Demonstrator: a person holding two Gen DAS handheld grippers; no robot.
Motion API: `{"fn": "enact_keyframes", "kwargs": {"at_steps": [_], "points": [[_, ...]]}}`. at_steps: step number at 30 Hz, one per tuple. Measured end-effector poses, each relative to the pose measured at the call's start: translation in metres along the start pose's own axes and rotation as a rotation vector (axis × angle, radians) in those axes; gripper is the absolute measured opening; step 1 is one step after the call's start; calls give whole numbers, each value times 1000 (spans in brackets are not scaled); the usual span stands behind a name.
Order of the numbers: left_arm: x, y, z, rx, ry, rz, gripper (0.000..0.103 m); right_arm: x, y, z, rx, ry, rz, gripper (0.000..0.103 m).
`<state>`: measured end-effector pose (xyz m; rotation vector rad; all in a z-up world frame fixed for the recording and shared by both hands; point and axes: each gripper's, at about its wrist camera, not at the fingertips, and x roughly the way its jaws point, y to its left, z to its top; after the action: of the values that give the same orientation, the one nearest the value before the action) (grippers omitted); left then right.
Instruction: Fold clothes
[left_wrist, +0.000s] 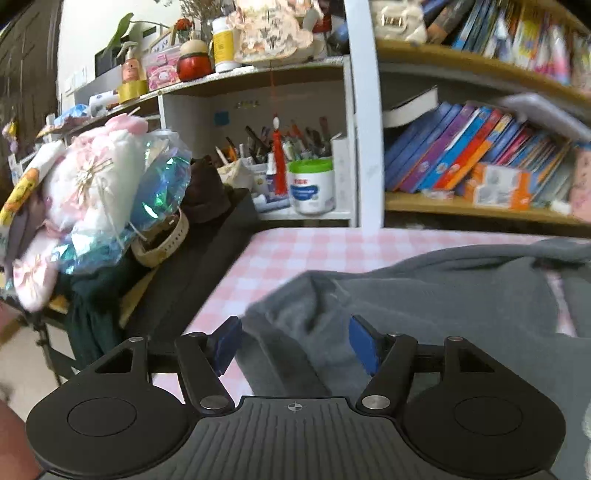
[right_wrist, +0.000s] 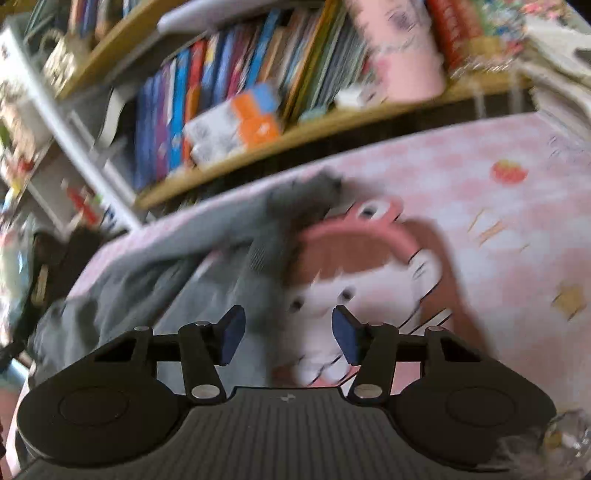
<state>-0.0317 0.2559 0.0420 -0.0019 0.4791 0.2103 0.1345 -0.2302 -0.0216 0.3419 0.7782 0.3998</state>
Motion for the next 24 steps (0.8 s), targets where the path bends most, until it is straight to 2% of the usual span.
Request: {"fn": "enact_keyframes", "kwargs": {"at_steps": [2,4,6,8,11,16,18,20,21,22,23,24], "points": [[-17,-1,-5,-19,-27,-18,71,2,9,-4,-32,0,1,36],[-36,-2,-14,-24,-58,-21,71,2,17,-8,-56,22,10,10],[-53,-2,-23,-31,-84,-15,72,-6,24,-18,-92,21,-8,8],[-68,2,-33,-74,-104,-16,72,-27,25,-29,-95,-7,-5,7],[-84,10,-50,-148,-113,-25,72,-80,18,-40,-40,-94,45,6],[-95,9,-67,-173,-93,-16,72,-200,30,-67,0,-343,110,6],[-97,4,-67,-171,-101,-24,72,-239,42,-78,-42,-486,82,6],[-100,-5,-66,-166,-111,-44,72,-258,51,-81,-110,-607,-11,8],[-104,-11,-67,-157,-119,-55,72,-260,54,-80,-146,-623,-74,10],[-108,-17,-67,-141,-129,-62,72,-258,54,-80,-164,-603,-106,14],[-113,-23,-68,-119,-141,-64,77,-255,53,-82,-170,-571,-102,17],[-120,-31,-71,-87,-158,-64,82,-251,52,-83,-176,-538,-98,27]]}}
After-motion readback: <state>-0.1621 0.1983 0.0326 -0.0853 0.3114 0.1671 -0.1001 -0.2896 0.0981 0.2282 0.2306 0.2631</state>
